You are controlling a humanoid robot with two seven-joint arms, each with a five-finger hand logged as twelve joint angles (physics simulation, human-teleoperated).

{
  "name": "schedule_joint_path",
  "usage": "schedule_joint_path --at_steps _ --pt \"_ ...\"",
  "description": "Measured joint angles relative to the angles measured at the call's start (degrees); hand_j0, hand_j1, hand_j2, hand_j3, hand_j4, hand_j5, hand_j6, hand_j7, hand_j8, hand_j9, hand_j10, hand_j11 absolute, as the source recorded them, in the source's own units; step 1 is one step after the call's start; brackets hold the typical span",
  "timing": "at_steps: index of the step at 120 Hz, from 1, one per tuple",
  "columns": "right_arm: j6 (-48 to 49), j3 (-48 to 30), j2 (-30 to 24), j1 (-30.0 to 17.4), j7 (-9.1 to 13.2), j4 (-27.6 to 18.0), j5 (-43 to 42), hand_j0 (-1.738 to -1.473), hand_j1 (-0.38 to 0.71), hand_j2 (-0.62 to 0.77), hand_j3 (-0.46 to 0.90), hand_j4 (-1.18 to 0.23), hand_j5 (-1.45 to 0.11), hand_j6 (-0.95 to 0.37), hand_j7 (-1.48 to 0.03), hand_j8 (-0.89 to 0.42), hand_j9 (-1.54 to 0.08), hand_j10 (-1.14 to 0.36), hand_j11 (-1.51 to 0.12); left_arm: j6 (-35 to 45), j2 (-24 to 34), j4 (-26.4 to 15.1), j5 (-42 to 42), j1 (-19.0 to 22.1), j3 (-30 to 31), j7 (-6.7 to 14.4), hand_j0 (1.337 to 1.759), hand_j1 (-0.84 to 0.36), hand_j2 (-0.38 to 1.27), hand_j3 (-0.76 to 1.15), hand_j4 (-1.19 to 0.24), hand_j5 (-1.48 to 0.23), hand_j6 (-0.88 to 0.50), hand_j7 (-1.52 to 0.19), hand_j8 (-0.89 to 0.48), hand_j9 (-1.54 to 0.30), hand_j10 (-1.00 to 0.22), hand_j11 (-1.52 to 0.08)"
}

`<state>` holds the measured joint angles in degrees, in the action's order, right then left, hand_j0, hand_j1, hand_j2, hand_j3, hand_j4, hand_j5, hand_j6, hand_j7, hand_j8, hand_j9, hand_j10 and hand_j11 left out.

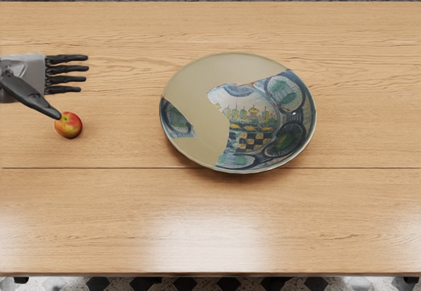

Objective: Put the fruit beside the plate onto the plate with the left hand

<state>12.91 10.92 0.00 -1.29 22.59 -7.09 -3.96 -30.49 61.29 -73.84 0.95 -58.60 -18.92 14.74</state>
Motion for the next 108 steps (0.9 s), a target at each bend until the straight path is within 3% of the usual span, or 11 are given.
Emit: schedule_joint_path --at_steps 25,35,54,67,77,100,108 --pt "0.01 -0.15 0.0 -0.25 -0.05 -0.01 0.14 -1.658 -0.35 0.0 0.0 0.0 0.0 0.0 0.0 0.0 0.0 0.0 0.0 1.99 -0.1 0.04 1.84 0.0 0.18 0.05 1.658 0.34 0.0 0.0 -0.01 -0.01 -0.01 -0.01 -0.01 -0.01 -0.01 -0.01" --pt "0.01 -0.18 0.0 -0.27 -0.05 0.02 0.17 -1.658 -0.35 0.0 0.0 0.0 0.0 0.0 0.0 0.0 0.0 0.0 0.0 4.02 2.81 0.09 5.23 0.02 0.59 0.72 1.658 0.34 0.0 0.0 -0.01 -0.02 -0.01 -0.02 -0.01 -0.01 -0.01 -0.01" --pt "0.01 -0.2 0.0 -0.29 -0.03 0.04 0.18 -1.658 -0.35 0.0 0.0 0.0 0.0 0.0 0.0 0.0 0.0 0.0 0.0 10.76 5.85 0.33 7.97 -1.04 5.66 0.97 1.658 0.33 0.0 0.0 -0.01 -0.02 -0.01 -0.02 -0.01 -0.02 -0.01 -0.02" --pt "0.01 -0.2 0.0 -0.29 -0.05 0.03 0.18 -1.658 -0.35 0.0 0.0 0.0 0.0 0.0 0.0 0.0 0.0 0.0 0.0 13.82 5.95 0.5 6.96 -13.54 15.46 0.49 1.658 0.33 0.0 0.0 -0.02 -0.02 -0.02 -0.02 -0.02 -0.02 -0.02 -0.02" --pt "0.01 -0.2 0.0 -0.29 -0.04 0.02 0.19 -1.658 -0.35 0.0 0.0 0.0 0.0 0.0 0.0 0.0 0.0 0.0 0.0 15.41 2.51 0.76 4.9 -20.53 25.1 0.24 1.658 0.33 0.0 0.0 -0.02 -0.02 -0.02 -0.02 -0.02 -0.02 -0.02 -0.02" --pt "-0.01 -0.2 0.0 -0.29 -0.05 0.02 0.19 -1.658 -0.35 0.0 0.0 0.0 0.0 0.0 0.0 0.0 0.0 0.0 0.0 22.88 -8.63 3.13 2.5 -27.65 41.34 0.06 1.658 0.33 0.0 0.0 -0.02 -0.02 -0.02 -0.02 -0.02 -0.02 -0.02 -0.02" --pt "0.0 -0.2 0.0 -0.29 -0.05 0.02 0.19 -1.658 -0.35 0.0 0.0 0.0 0.0 0.0 0.0 0.0 0.0 0.0 0.0 27.27 -9.08 3.52 2.38 -28.74 45.54 0.07 1.658 0.33 0.0 0.0 -0.02 -0.03 -0.02 -0.03 -0.02 -0.03 -0.02 -0.03"
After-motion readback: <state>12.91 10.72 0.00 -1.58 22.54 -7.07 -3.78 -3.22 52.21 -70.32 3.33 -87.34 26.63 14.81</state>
